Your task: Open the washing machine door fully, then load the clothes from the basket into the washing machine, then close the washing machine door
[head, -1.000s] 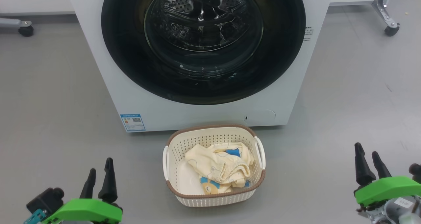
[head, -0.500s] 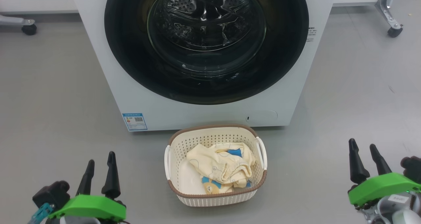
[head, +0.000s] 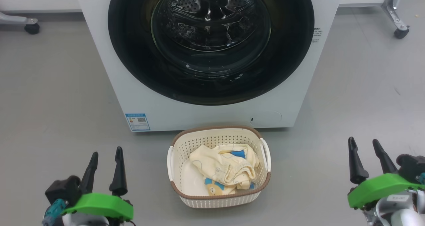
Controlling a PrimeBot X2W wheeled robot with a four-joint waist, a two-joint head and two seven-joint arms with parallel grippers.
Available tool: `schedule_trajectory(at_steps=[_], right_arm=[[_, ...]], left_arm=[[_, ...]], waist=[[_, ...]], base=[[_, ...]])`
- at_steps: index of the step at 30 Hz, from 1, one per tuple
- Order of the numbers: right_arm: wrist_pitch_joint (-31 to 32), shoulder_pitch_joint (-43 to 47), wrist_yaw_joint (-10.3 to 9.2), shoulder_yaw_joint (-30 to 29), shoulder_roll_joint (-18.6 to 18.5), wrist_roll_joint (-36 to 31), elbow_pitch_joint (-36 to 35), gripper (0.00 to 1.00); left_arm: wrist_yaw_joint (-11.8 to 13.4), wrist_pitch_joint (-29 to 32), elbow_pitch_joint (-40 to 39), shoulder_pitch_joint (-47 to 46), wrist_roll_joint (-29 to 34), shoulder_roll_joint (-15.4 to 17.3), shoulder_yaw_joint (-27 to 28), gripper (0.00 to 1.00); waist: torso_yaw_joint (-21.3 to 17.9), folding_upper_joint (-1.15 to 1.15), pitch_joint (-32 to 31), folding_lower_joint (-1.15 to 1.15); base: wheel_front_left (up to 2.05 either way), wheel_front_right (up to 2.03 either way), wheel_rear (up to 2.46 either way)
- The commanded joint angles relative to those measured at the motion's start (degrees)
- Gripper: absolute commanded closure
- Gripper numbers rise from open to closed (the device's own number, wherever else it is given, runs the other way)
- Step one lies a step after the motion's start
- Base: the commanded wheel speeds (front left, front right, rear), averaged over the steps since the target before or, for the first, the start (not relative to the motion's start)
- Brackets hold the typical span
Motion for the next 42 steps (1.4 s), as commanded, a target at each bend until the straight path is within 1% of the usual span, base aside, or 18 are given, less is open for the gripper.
schedule_trajectory(at_steps=[1,21,42], right_arm=[[-0.90,-1.84,0.18,1.17,-0.64,-1.85,-2.48,0.00],[-3.41,-1.95,0.21,1.27,-0.73,-16.75,-4.18,0.00],[-3.09,-1.83,0.21,0.48,-0.59,-17.25,-4.28,0.00]], left_arm=[[0.23,-0.97,-1.69,-3.16,1.82,0.65,1.49,0.00],[0.92,-4.31,-1.30,-4.48,15.63,0.67,0.96,0.00],[1.00,-4.31,-0.69,-4.57,15.38,0.50,1.05,0.00]], waist=[[0.03,0.00,0.02,0.00],[0.58,0.00,0.13,0.00],[0.61,0.00,0.44,0.00]], base=[[0.00,0.00,0.00],[0.00,0.00,0.00],[0.00,0.06,-0.05]])
